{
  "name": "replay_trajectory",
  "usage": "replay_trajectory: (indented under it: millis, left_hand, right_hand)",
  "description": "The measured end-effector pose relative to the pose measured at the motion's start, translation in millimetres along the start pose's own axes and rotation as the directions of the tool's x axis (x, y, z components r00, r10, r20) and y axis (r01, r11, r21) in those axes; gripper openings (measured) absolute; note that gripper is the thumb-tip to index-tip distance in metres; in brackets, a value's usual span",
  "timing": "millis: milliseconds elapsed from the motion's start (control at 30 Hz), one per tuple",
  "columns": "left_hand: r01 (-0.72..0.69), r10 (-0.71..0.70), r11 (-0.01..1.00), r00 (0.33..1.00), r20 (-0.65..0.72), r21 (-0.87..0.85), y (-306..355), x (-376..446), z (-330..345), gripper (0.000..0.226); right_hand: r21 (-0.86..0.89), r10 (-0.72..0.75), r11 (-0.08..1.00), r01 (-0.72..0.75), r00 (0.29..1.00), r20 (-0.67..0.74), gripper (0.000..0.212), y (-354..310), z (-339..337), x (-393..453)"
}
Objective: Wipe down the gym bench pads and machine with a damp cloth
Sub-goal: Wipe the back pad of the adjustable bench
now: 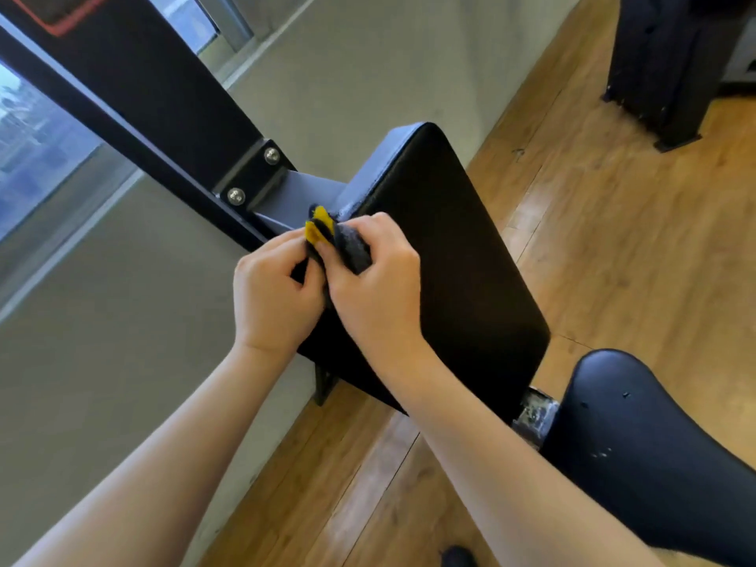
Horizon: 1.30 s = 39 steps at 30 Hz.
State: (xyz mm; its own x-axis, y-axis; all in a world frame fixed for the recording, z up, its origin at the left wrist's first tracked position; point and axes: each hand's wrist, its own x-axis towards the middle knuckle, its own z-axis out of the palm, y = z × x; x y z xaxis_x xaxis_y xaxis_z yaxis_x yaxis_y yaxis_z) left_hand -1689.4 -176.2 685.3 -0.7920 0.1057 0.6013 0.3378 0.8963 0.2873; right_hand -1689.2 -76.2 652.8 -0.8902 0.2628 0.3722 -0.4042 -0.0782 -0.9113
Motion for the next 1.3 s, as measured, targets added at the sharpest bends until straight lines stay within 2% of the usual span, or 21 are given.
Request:
replay_trajectory:
  millis: [133, 233, 333, 433, 533, 633, 767, 867, 1000, 1033, 1067, 1133, 1200, 1300]
  left_hand:
    - [-0.014, 0.014, 1.000, 1.000, 0.008, 0.005, -2, -1, 1, 0.028]
    - [-0.024, 0.024, 1.000, 1.000, 0.006, 0.018, -1, -1, 1, 0.028]
    - [-0.052, 0.052, 0.997, 0.999, 0.001, 0.059, -2, -2, 2, 0.027]
    - [-0.114, 0.115, 0.983, 0.993, -0.004, 0.144, -3, -4, 4, 0.027]
    - [-0.167, 0.176, 0.960, 0.984, -0.020, 0.227, -3, -6, 6, 0.026]
    - [-0.178, 0.192, 0.954, 0.981, -0.036, 0.241, -3, -6, 7, 0.026]
    - [-0.172, 0.189, 0.959, 0.981, -0.053, 0.225, -4, -7, 7, 0.024]
    - [-0.173, 0.188, 0.962, 0.981, -0.053, 0.212, -5, -7, 7, 0.024]
    - [-0.165, 0.180, 0.965, 0.982, -0.056, 0.205, -4, -6, 7, 0.024]
    - [-0.166, 0.182, 0.965, 0.981, -0.061, 0.201, -5, -6, 7, 0.024]
    - [-0.170, 0.185, 0.966, 0.981, -0.064, 0.196, -5, -6, 7, 0.024]
    - [-0.174, 0.190, 0.966, 0.979, -0.070, 0.192, -5, -7, 7, 0.023]
    - [-0.170, 0.187, 0.966, 0.979, -0.076, 0.197, -5, -7, 7, 0.023]
    - [-0.161, 0.177, 0.969, 0.981, -0.074, 0.185, -4, -6, 8, 0.023]
  right_hand:
    - [-0.067, -0.064, 0.996, 0.063, 0.998, -0.002, 0.013, 27, -11, -8]
    - [-0.159, -0.057, 0.986, 0.053, 0.998, -0.024, 0.012, 65, -33, -29]
    - [-0.244, 0.056, 0.967, -0.072, 0.996, -0.074, 0.015, 109, -61, -55]
    - [-0.295, 0.266, 0.908, -0.298, 0.953, -0.142, 0.022, 154, -90, -80]
    - [-0.261, 0.526, 0.772, -0.580, 0.813, -0.251, 0.018, 192, -113, -103]
    - [-0.185, 0.685, 0.620, -0.763, 0.641, -0.346, 0.008, 218, -126, -119]
    - [-0.076, 0.758, 0.481, -0.873, 0.458, -0.465, 0.014, 238, -129, -126]
    - [-0.021, 0.769, 0.407, -0.913, 0.355, -0.532, 0.021, 243, -128, -125]
    - [0.156, 0.835, 0.225, -0.962, 0.108, -0.540, 0.030, 251, -135, -121]
    - [0.164, 0.843, 0.195, -0.967, 0.080, -0.532, 0.030, 254, -138, -120]
    - [0.140, 0.843, 0.190, -0.972, 0.088, -0.530, 0.028, 256, -140, -119]
    - [0.079, 0.825, 0.276, -0.958, 0.195, -0.530, 0.023, 246, -139, -113]
    - [0.061, 0.777, 0.479, -0.876, 0.391, -0.493, 0.016, 211, -127, -93]
    - [0.032, 0.560, 0.807, -0.590, 0.747, -0.357, 0.009, 128, -93, -48]
